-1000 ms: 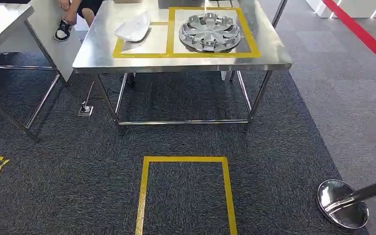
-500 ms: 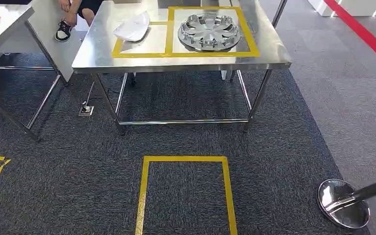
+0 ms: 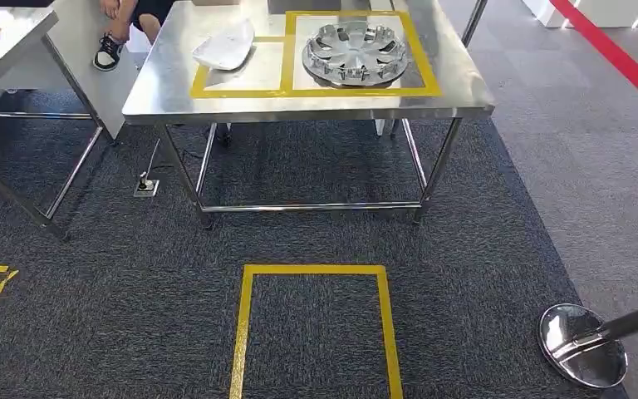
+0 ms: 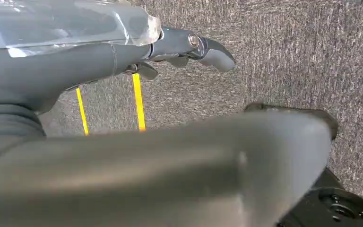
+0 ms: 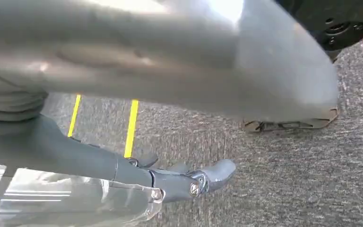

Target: Take the parts from the cabinet and place them on the table.

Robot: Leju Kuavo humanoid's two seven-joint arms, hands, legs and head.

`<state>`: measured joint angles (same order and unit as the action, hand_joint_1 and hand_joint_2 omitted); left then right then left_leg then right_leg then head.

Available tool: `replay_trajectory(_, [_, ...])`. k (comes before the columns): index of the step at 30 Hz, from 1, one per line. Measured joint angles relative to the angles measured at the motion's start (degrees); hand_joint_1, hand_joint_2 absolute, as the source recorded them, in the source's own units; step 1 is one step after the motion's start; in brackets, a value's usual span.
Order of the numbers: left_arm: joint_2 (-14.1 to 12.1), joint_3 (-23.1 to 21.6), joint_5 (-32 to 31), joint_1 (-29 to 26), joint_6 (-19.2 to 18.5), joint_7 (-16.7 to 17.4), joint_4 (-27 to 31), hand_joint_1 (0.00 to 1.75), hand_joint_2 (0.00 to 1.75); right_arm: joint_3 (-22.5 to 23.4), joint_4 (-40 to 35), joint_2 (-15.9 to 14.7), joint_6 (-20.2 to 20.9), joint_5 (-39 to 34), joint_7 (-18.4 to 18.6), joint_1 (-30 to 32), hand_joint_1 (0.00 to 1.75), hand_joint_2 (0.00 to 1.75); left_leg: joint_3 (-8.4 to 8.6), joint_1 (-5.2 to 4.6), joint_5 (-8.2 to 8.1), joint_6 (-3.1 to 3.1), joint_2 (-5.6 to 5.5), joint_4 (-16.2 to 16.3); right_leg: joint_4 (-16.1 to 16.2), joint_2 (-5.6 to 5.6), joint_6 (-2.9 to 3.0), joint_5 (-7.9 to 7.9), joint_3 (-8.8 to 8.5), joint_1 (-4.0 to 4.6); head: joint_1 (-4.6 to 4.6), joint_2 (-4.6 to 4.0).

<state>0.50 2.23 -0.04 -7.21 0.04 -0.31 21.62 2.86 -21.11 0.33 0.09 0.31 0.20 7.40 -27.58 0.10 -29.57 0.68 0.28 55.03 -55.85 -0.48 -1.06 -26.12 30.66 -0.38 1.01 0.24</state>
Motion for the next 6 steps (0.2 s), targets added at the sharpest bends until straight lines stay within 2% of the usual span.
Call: replay_trajectory(6, [0.0,-0.7,0.0,-0.1,0.1,0.2,0.3,0.00,0.00,-1.3,-0.3,-0.1,0.0,-0.1,0.0,0.2,0.00,0.00,0.00,0.00,0.00,0.00,0.00,0.0,0.0,0.00,0.00,0.00,0.04,0.00,0.00,0.00])
